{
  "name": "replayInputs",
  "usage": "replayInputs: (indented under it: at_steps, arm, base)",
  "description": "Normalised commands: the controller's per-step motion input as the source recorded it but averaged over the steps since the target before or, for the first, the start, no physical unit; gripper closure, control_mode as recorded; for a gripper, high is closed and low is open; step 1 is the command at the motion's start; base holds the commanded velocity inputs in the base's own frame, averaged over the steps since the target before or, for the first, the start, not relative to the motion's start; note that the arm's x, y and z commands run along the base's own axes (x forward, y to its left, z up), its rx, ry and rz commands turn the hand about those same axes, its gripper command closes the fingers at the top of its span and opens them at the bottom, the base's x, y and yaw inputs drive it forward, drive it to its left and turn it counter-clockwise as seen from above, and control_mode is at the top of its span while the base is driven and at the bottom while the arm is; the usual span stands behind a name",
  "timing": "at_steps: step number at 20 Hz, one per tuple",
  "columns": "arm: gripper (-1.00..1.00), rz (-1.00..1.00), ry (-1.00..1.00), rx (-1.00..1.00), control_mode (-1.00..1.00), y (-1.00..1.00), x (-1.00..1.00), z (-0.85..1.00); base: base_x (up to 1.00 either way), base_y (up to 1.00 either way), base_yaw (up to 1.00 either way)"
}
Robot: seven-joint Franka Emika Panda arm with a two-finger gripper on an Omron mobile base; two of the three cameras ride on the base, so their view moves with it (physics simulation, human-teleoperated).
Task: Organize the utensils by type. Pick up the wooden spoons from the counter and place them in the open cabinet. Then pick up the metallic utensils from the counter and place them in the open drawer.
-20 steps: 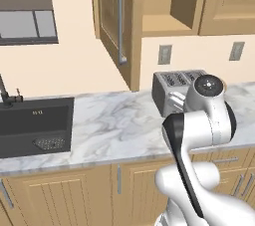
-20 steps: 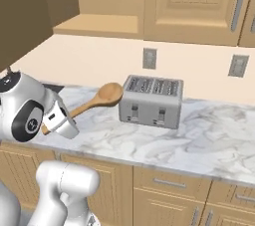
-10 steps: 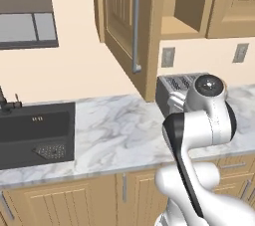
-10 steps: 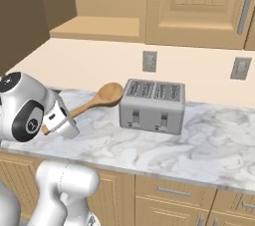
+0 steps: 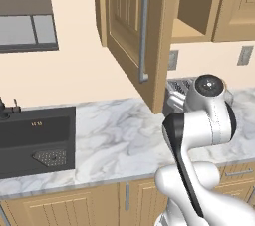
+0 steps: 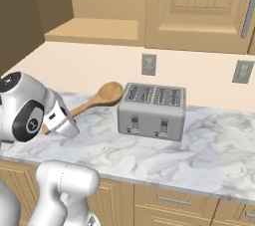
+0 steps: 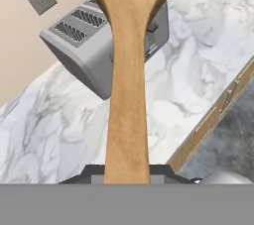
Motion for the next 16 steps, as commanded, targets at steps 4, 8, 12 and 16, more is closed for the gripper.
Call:
replayInputs:
  at_steps: [4,8,12,16]
  arm:
    - [1.0,0.0,-0.09,0.0,-1.0,0.06,0.16,0.36]
    - [1.0,-0.01,-0.29,0.03,-1.0,0.0,-0.14,0.75]
    - [1.0,-0.02,-0.29,0.06,-1.0,0.0,-0.14,0.98]
    - [1.0,0.0,-0.23,0.14,-1.0,0.0,-0.15,0.86]
  base:
    - [0.0,0.0,0.0]
    - [0.0,0.0,0.0]
    - [0.0,0.0,0.0]
    - [0.0,0.0,0.0]
